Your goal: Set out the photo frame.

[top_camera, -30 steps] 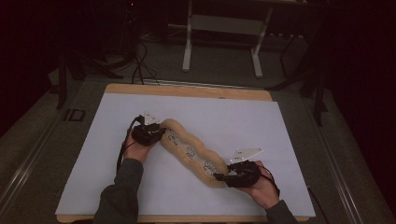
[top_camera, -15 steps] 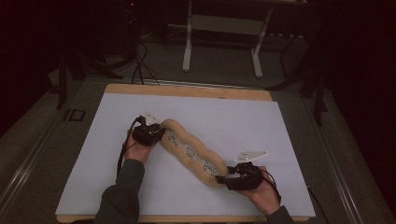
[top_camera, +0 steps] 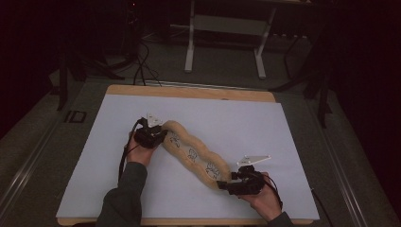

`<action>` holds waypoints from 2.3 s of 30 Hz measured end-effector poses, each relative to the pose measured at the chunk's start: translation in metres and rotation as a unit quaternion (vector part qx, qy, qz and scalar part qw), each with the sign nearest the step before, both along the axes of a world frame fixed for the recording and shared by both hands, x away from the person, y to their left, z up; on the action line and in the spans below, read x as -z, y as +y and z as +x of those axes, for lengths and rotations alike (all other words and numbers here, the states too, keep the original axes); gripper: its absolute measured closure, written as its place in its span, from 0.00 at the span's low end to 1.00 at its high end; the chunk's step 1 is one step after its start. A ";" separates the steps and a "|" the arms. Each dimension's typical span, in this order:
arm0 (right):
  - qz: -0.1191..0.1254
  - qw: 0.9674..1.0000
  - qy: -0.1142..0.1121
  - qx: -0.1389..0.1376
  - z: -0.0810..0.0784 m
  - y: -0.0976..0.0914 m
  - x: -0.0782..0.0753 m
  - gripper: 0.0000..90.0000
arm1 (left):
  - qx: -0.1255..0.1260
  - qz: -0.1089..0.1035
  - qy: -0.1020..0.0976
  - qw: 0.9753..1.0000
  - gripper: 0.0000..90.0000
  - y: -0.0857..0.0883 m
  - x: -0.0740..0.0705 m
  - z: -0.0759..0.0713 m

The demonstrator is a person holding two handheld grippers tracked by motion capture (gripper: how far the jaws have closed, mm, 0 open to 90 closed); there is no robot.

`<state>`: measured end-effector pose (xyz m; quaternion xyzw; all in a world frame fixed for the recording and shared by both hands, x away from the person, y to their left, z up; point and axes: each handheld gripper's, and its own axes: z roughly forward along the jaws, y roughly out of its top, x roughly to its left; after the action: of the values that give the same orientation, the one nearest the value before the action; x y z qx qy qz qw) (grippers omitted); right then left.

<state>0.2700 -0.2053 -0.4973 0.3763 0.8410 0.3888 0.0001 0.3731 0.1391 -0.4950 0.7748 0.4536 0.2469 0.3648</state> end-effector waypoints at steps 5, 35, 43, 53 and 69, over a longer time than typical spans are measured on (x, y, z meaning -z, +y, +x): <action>-0.001 1.000 -0.004 -0.004 -0.002 0.002 0.001 0.66 | -0.006 -0.001 0.000 1.000 0.81 0.000 0.000 -0.001; -0.031 0.998 -0.046 0.019 0.019 -0.001 -0.012 0.72 | -0.054 -0.011 -0.015 0.998 0.81 0.003 -0.005 -0.008; -0.038 0.997 -0.058 0.020 0.028 0.000 -0.020 0.72 | -0.072 -0.021 -0.021 0.997 0.81 0.006 -0.009 -0.009; -0.027 0.997 -0.070 0.035 0.038 -0.001 -0.025 0.72 | -0.093 -0.030 -0.022 0.995 0.81 0.009 -0.012 -0.013; -0.028 0.994 -0.092 0.054 0.052 -0.001 -0.027 0.72 | -0.114 -0.028 -0.031 0.993 0.81 0.012 -0.017 -0.020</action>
<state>0.3218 -0.2058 -0.4698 0.3838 0.8263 0.3974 0.1093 0.3530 0.1514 -0.4784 0.6997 0.5341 0.2979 0.3693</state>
